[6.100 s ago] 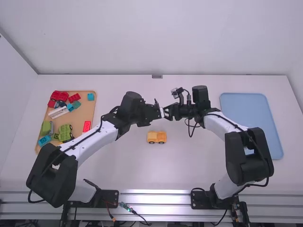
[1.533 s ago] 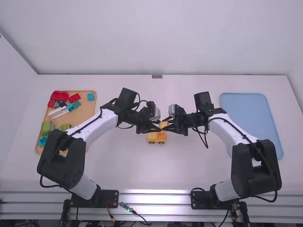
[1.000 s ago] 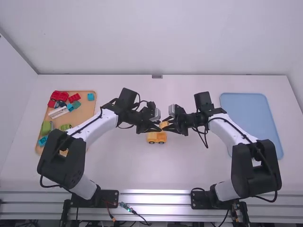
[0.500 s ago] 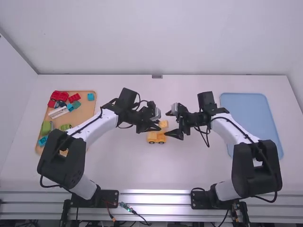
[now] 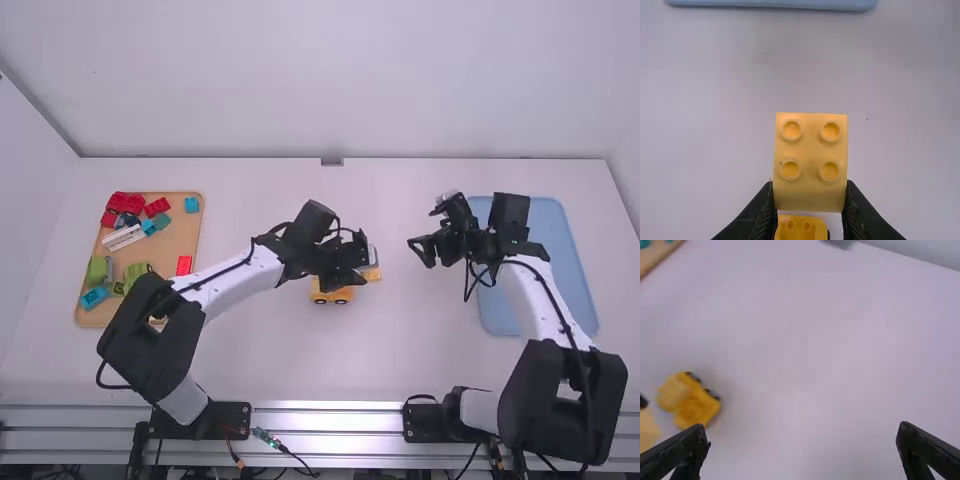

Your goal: Assemble lego blocks to make yellow taxi

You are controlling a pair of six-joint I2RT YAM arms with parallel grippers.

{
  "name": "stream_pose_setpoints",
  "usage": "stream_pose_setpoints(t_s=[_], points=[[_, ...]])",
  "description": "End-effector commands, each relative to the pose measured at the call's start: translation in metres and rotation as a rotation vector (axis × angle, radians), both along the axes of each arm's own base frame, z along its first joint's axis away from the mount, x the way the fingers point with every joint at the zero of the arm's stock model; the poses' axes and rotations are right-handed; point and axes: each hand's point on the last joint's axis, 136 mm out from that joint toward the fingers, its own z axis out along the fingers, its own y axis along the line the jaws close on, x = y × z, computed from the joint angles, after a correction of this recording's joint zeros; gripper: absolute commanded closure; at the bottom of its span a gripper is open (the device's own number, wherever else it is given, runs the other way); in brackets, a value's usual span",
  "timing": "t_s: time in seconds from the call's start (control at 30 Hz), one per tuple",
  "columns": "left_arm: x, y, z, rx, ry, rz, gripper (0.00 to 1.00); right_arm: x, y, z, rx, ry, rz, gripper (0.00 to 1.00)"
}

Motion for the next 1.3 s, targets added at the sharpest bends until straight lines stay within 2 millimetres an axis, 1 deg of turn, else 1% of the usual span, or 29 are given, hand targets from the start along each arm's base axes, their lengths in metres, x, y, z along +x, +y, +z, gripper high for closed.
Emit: stream_pose_setpoints(t_s=[0.0,0.03,0.07,0.2,0.33,0.4,0.5,0.6,0.63,0.67,0.77,0.9,0.93,1.07,1.1,1.17,1.27], points=[[0.012,-0.001,-0.013,0.028,0.035,0.049,0.98,-0.009,-0.024,-0.011,-0.018,0.047,-0.188,0.01],[0.012,-0.001,-0.013,0.028,0.035,0.049,0.98,-0.009,-0.024,-0.011,-0.018,0.047,-0.188,0.01],[0.015,-0.003,-0.022,0.04,0.057,0.052,0.98,-0.015,-0.027,-0.011,-0.024,0.024,-0.21,0.01],[0.015,-0.012,-0.03,0.07,0.092,0.033,0.98,-0.027,-0.026,-0.009,-0.023,-0.035,-0.213,0.01],[0.011,-0.028,-0.037,0.11,0.108,-0.018,0.98,-0.037,-0.022,-0.008,-0.027,-0.07,-0.206,0.01],[0.011,-0.037,-0.044,0.133,0.108,-0.04,0.98,-0.038,-0.025,-0.007,-0.022,-0.073,-0.241,0.01],[0.012,-0.042,-0.063,0.2,0.091,-0.033,0.98,-0.039,-0.034,-0.008,-0.035,-0.06,-0.294,0.01],[0.001,-0.051,-0.084,0.244,0.103,-0.055,0.98,-0.041,-0.033,-0.009,-0.035,-0.048,-0.293,0.01],[0.001,-0.051,-0.084,0.244,0.103,-0.055,0.98,-0.041,-0.033,-0.009,-0.035,-0.048,-0.293,0.01],[0.0,-0.052,-0.093,0.271,0.095,-0.053,0.98,-0.041,-0.035,-0.01,-0.04,-0.046,-0.299,0.01],[-0.001,-0.051,-0.103,0.309,0.086,-0.047,0.98,-0.041,-0.035,-0.01,-0.043,-0.048,-0.301,0.01],[0.0,-0.05,-0.102,0.307,0.086,-0.046,0.98,-0.041,-0.035,-0.01,-0.043,-0.046,-0.3,0.01],[0.0,-0.051,-0.102,0.307,0.083,-0.046,0.96,-0.041,-0.035,-0.01,-0.046,-0.047,-0.297,0.01],[0.001,-0.05,-0.103,0.312,0.079,-0.041,0.75,-0.041,-0.035,-0.01,-0.047,-0.048,-0.295,0.01],[0.002,-0.05,-0.103,0.315,0.076,-0.038,0.72,-0.041,-0.035,-0.011,-0.047,-0.048,-0.295,0.01],[0.006,-0.046,-0.104,0.336,0.059,-0.022,0.72,-0.041,-0.035,-0.011,-0.047,-0.047,-0.295,0.01],[0.01,-0.043,-0.106,0.357,0.042,-0.005,0.64,-0.042,-0.033,-0.011,-0.049,-0.045,-0.285,0.01]])
